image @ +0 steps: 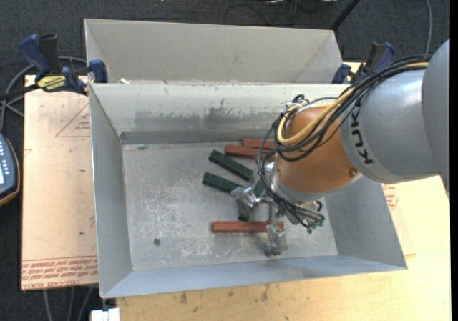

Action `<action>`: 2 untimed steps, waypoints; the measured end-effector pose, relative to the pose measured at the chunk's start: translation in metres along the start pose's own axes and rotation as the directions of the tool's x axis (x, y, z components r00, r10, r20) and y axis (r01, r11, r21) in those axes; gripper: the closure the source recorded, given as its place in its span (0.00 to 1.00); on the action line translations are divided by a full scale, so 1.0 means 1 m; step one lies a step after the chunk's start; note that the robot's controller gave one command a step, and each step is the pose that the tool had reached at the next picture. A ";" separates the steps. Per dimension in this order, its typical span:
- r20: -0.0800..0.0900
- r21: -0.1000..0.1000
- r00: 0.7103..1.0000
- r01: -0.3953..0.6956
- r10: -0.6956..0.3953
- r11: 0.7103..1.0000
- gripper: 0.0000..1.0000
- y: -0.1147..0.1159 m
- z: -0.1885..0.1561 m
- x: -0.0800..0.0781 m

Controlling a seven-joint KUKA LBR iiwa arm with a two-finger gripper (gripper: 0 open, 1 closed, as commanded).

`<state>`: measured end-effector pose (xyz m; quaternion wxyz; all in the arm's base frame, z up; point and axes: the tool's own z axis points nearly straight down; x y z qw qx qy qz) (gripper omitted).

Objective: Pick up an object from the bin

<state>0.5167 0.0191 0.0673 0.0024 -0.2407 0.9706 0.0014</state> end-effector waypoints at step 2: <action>-0.001 0.004 0.972 0.236 -0.236 0.972 1.00 -0.041 -0.063 -0.001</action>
Offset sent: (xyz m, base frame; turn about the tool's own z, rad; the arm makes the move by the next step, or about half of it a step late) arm 0.0000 0.0000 0.0000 0.0000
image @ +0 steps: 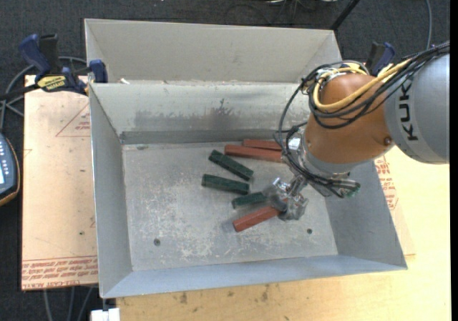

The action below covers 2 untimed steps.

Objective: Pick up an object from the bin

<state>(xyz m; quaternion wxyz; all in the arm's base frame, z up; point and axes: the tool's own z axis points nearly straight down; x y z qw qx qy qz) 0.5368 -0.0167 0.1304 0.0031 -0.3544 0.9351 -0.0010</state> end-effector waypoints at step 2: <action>-0.002 -0.006 1.000 0.024 -0.024 1.000 1.00 0.063 -0.144 -0.030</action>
Offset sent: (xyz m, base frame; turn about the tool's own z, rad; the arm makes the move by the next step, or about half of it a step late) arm -0.0003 0.0079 0.1369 -0.0045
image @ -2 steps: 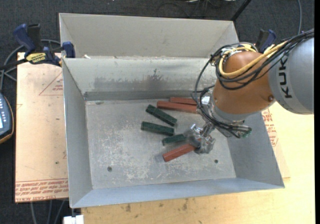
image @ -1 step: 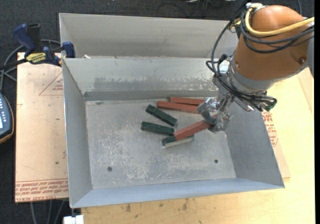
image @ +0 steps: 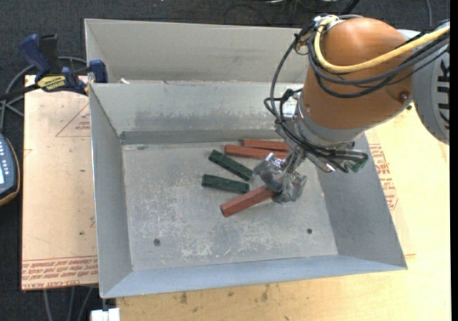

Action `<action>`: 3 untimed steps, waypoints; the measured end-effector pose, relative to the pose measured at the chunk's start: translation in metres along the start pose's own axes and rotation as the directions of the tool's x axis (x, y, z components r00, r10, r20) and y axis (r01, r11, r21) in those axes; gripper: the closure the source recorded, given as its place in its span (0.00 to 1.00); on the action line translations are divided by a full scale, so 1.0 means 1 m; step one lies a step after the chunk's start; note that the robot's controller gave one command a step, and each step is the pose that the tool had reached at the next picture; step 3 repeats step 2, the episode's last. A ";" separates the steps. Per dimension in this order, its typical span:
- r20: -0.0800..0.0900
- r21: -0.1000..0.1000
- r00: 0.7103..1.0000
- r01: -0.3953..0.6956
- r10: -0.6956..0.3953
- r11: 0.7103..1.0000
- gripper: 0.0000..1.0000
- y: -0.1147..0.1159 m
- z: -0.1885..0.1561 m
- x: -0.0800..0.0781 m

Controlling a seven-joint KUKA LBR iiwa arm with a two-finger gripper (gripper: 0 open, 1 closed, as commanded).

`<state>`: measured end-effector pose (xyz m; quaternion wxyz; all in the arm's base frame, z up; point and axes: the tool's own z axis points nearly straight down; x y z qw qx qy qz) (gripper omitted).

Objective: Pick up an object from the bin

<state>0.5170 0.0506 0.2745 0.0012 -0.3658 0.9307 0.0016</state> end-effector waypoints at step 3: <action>0.002 0.004 0.999 -0.054 0.054 0.999 1.00 0.021 0.047 0.031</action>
Offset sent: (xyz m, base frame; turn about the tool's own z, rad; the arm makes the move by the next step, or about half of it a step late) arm -0.0311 -0.0160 -0.0798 0.0031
